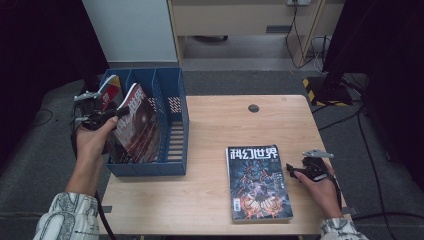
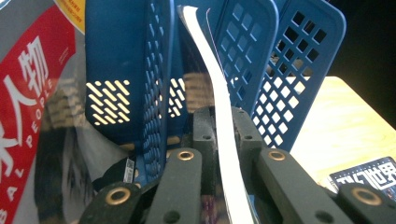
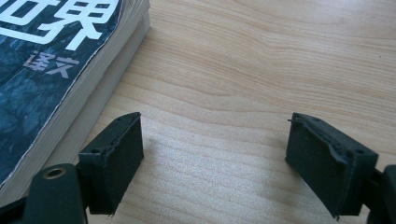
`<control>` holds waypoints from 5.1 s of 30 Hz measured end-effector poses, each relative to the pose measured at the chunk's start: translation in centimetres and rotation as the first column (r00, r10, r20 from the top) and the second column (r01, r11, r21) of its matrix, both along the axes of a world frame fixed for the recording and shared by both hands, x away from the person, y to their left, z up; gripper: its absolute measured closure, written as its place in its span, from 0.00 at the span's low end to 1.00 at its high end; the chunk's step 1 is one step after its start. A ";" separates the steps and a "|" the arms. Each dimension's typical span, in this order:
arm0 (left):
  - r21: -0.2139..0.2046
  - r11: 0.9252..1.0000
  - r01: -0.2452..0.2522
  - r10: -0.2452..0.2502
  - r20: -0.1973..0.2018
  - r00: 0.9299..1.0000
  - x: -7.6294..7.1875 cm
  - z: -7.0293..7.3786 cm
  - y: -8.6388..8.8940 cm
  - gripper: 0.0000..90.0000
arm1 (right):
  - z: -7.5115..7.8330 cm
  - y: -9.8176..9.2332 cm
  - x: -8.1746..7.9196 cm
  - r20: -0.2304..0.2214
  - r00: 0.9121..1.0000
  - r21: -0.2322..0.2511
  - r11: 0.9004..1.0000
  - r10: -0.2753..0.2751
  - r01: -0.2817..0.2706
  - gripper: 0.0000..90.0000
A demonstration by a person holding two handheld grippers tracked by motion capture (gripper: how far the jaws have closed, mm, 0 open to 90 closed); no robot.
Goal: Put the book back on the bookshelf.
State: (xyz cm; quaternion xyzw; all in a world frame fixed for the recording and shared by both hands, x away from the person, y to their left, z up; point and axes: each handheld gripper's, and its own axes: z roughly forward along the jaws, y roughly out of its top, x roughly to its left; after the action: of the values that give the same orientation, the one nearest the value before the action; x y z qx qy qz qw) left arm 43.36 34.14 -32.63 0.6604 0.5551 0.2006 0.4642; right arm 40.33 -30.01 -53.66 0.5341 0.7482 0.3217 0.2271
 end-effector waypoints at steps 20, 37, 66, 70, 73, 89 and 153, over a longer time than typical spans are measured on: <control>-0.010 1.000 0.008 -0.008 0.052 0.999 0.6 0.8 -0.7 0.93 | 0.0 0.0 0.0 0.001 1.000 -0.002 1.000 0.002 -0.002 0.21; -0.006 0.998 -0.065 0.065 0.041 0.997 3.3 0.4 -1.3 0.93 | 0.0 0.0 0.1 -0.001 1.000 -0.001 1.000 0.006 -0.006 0.21; -0.020 0.995 -0.094 0.095 0.033 0.995 4.5 -0.3 -0.2 0.92 | 0.0 0.0 0.1 -0.001 1.000 -0.001 1.000 0.005 -0.005 0.21; -0.020 0.996 -0.093 0.093 0.036 0.995 4.4 -0.3 -0.2 0.91 | 0.0 0.0 0.1 -0.002 1.000 0.000 1.000 0.005 -0.005 0.21; -0.020 0.996 -0.092 0.092 0.047 0.995 4.3 -0.3 -0.4 0.89 | 0.0 0.0 0.1 -0.003 1.000 0.000 1.000 0.004 -0.004 0.21; 0.026 0.997 -0.077 0.073 0.116 0.991 2.2 0.2 -0.7 0.65 | 0.0 0.1 0.0 -0.007 1.000 0.002 1.000 -0.002 0.002 0.19; 0.088 0.947 0.308 -0.313 0.064 0.947 -5.7 -11.3 -17.0 0.45 | 2.5 0.7 -2.5 0.078 0.993 -0.032 0.995 0.094 -0.092 0.31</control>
State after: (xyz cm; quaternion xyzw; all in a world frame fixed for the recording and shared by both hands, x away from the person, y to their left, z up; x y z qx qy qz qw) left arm 37.67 17.11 -43.89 0.7486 0.4177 0.1715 0.4854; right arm 37.87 -29.30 -51.19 0.4823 0.7671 0.3422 0.2487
